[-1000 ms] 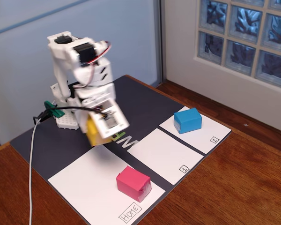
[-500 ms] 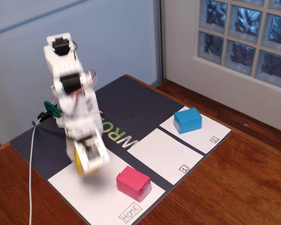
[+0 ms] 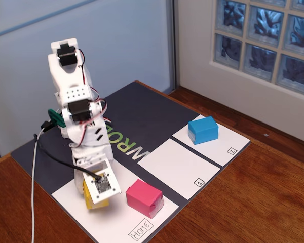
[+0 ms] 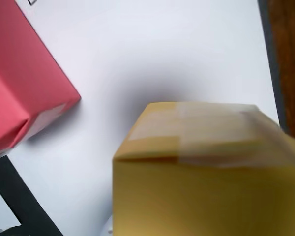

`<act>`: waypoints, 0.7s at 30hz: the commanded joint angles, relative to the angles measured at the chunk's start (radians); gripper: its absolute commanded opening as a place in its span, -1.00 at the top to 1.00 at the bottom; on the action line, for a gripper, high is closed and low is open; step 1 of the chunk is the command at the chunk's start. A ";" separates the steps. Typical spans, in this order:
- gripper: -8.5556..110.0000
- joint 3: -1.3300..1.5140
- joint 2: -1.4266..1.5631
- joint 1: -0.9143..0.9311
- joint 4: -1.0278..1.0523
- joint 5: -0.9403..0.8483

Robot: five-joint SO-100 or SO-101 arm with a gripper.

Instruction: Move box yellow to home

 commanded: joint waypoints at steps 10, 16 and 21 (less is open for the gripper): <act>0.87 0.063 -0.072 0.038 -0.141 -0.040; 0.86 0.064 -0.080 0.038 -0.144 -0.040; 0.85 0.072 -0.089 0.040 -0.144 -0.043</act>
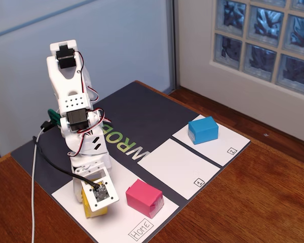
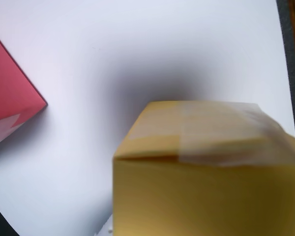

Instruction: Move box yellow to home

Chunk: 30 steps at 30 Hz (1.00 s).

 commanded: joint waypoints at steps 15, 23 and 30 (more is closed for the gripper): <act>0.38 0.017 -0.012 0.012 -0.067 -0.038; 0.34 0.012 0.003 0.009 -0.067 -0.034; 0.32 0.006 0.063 -0.005 -0.060 -0.011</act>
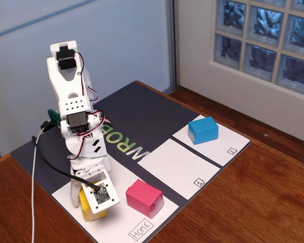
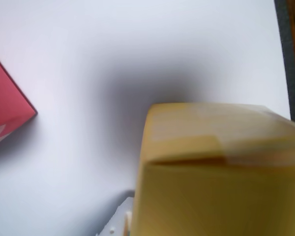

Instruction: Move box yellow to home

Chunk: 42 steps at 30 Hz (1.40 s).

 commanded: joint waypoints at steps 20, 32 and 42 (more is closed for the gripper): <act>0.32 -0.014 0.238 0.023 0.002 -0.017; 0.53 -0.002 0.419 0.028 0.014 -0.075; 0.86 0.043 0.523 -0.038 0.018 -0.104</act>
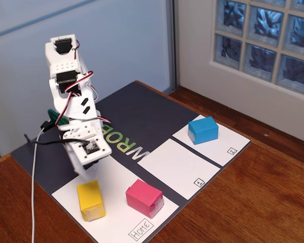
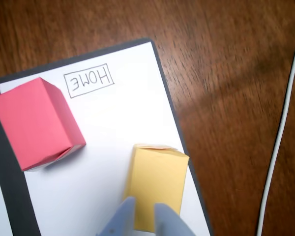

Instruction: Move box yellow to home

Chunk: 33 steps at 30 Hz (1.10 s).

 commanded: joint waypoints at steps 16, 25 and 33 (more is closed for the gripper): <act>0.87 0.304 0.425 -0.284 0.110 0.043; 0.87 0.462 0.623 -0.370 0.222 0.037; 0.87 0.571 0.805 -0.489 0.341 0.044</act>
